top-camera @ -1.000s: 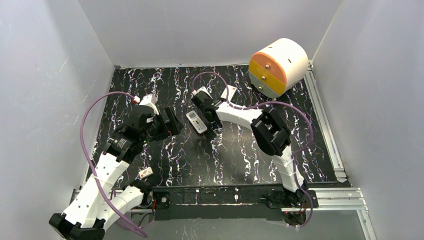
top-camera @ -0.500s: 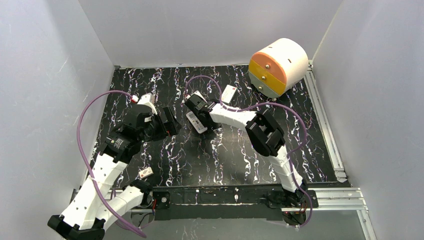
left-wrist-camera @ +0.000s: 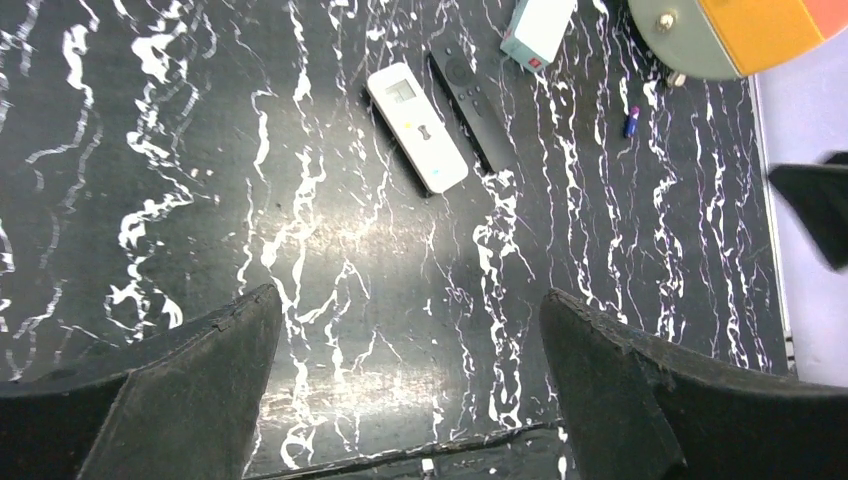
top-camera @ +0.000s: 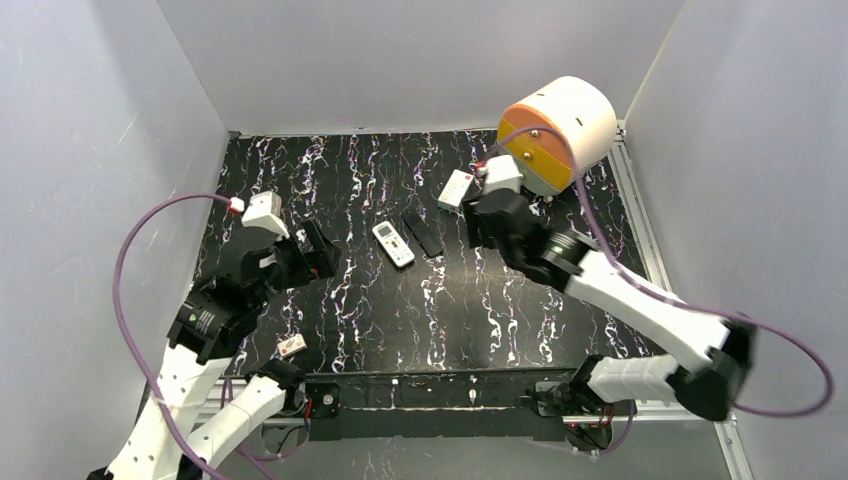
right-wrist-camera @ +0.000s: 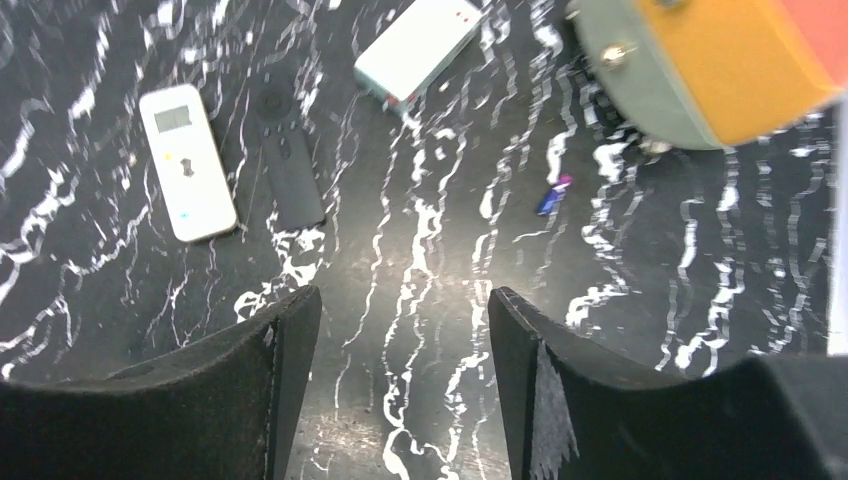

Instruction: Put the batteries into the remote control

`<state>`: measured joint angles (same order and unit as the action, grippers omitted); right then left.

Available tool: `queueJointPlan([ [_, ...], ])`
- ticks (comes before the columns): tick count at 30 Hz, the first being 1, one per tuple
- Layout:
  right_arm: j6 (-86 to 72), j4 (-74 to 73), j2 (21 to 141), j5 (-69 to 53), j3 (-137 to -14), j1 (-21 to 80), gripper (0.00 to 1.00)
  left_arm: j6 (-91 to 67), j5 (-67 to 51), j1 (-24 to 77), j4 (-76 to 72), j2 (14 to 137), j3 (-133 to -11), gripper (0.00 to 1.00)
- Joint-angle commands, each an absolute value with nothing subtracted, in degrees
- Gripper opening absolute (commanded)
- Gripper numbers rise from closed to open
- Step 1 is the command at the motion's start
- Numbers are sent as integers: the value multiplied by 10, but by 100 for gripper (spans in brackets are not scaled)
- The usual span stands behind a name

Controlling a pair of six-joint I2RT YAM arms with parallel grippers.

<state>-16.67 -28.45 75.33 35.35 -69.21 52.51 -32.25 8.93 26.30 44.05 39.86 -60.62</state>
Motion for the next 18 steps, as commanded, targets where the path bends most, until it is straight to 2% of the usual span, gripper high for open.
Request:
queueJointPlan([
  [1,-166,-290,614,450,-657,525,72,-292,163,263,473,368,-655,99],
  [5,-130,-331,517,498,-692,524,76,-268,173,263,487,353,-692,99],
  [6,-107,-372,490,521,-732,524,92,-251,173,263,508,347,-724,99],
  [7,-103,-388,480,531,-757,524,98,-246,171,263,517,344,-736,98],
  [18,-86,-425,421,566,-838,524,99,-212,200,263,585,302,-822,99],
])
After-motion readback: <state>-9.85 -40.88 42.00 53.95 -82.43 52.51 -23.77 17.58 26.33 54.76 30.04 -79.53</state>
